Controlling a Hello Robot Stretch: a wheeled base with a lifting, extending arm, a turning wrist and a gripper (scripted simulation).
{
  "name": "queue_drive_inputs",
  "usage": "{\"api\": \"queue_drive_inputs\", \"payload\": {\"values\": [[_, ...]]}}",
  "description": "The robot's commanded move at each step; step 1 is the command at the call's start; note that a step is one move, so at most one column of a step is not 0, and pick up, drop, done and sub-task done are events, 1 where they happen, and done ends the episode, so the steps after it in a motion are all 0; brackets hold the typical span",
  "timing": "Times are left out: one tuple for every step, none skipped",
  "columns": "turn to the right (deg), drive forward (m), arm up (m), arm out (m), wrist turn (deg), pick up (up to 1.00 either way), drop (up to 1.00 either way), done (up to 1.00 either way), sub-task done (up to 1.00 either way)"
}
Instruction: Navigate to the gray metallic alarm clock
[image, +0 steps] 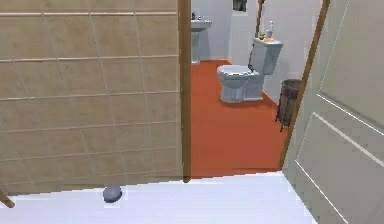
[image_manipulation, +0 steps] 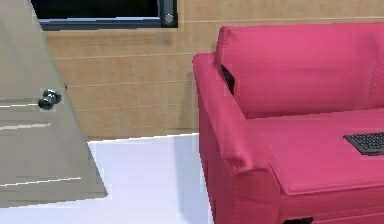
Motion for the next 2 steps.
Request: {"api": "queue_drive_inputs", "payload": {"values": [[21.0,0.0,0.0,0.0,0.0,0.0,0.0,0.0,0.0],[0.0,0.05,0.0,0.0,0.0,0.0,0.0,0.0,0.0]]}}
